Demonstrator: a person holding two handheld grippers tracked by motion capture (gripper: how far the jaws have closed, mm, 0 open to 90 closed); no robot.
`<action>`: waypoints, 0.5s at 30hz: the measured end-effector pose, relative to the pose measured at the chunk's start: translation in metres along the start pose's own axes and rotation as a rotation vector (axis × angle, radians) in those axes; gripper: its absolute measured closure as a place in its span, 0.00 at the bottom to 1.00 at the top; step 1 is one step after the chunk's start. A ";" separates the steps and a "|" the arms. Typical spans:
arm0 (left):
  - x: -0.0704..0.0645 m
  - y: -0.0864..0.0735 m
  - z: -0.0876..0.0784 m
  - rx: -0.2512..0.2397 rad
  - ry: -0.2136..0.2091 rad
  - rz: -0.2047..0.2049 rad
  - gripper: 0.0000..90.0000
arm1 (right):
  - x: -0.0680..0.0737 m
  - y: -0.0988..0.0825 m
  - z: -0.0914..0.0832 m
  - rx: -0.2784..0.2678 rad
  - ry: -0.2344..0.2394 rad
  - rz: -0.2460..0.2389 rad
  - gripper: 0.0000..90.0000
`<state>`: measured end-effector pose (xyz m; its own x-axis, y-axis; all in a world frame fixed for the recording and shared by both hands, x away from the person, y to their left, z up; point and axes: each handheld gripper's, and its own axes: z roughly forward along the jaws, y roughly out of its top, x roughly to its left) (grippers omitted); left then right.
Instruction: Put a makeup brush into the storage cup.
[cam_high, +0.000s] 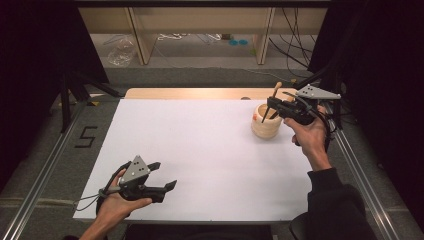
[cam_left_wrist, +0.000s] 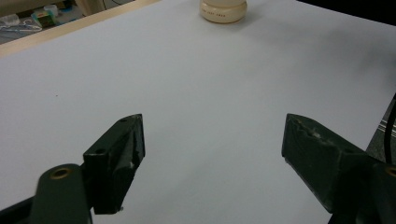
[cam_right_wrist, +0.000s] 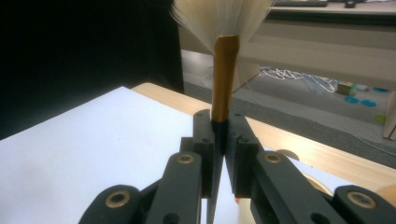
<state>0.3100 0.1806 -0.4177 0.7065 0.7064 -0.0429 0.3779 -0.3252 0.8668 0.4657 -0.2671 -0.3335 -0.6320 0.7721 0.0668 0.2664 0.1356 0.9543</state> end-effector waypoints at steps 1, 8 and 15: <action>0.000 0.000 0.000 0.003 -0.001 0.000 0.24 | -0.002 0.000 0.001 0.001 -0.010 0.001 0.94; 0.001 -0.002 0.001 0.006 0.001 0.001 0.24 | -0.016 -0.004 0.009 0.006 -0.075 0.004 0.94; 0.000 -0.002 0.002 0.009 -0.007 0.002 0.24 | -0.028 -0.007 0.019 0.012 -0.124 0.012 0.94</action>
<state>0.3106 0.1801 -0.4209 0.7117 0.7011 -0.0448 0.3816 -0.3322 0.8626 0.4954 -0.2784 -0.3479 -0.5343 0.8443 0.0406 0.2821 0.1328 0.9501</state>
